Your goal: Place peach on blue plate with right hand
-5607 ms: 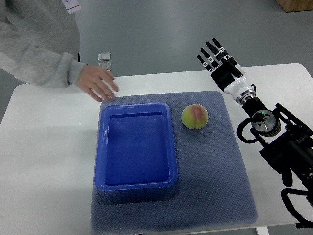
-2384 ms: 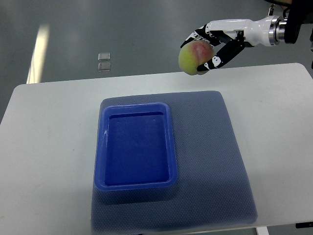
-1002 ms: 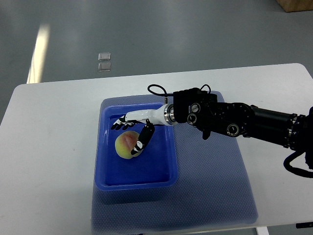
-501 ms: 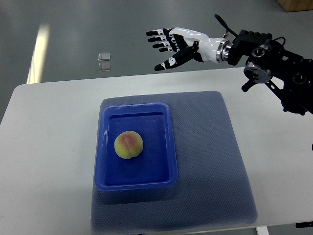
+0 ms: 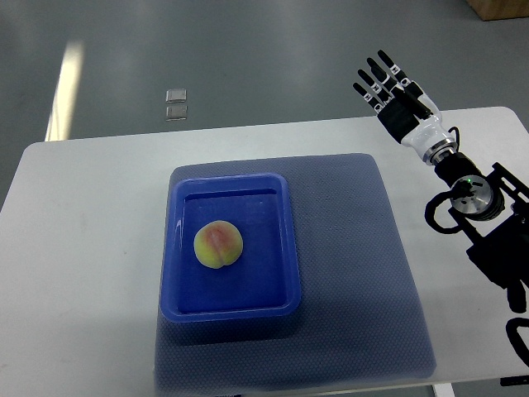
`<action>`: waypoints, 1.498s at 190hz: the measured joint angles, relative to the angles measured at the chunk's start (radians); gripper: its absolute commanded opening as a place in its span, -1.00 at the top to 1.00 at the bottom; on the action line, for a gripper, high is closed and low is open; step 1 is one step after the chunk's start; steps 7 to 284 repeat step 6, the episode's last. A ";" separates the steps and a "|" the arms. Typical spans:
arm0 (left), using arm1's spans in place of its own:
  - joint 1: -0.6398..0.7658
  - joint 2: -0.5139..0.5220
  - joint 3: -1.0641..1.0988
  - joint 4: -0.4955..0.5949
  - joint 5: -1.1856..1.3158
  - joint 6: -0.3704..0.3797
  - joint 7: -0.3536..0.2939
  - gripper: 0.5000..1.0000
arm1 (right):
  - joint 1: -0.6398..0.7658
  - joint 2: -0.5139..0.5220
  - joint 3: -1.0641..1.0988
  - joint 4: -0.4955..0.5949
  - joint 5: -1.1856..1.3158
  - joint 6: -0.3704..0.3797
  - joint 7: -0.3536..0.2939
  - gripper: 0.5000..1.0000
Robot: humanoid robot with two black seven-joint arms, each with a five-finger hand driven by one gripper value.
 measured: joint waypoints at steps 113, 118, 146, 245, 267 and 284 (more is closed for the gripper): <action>0.000 0.000 0.000 0.000 0.000 0.000 0.000 -1.00 | -0.003 0.007 0.001 -0.010 0.021 0.000 0.012 -0.72; 0.000 0.000 0.000 0.000 0.000 0.000 0.000 -1.00 | -0.003 0.007 0.001 -0.010 0.021 0.000 0.012 -0.72; 0.000 0.000 0.000 0.000 0.000 0.000 0.000 -1.00 | -0.003 0.007 0.001 -0.010 0.021 0.000 0.012 -0.72; 0.000 0.000 0.000 0.000 0.000 0.000 0.000 -1.00 | -0.003 0.007 0.001 -0.010 0.021 0.000 0.012 -0.72; 0.000 0.000 0.000 0.000 0.000 0.000 0.000 -1.00 | -0.003 0.007 0.001 -0.010 0.021 0.000 0.012 -0.72; 0.000 0.000 0.000 0.000 0.000 0.000 0.000 -1.00 | -0.003 0.007 0.001 -0.010 0.021 0.000 0.012 -0.72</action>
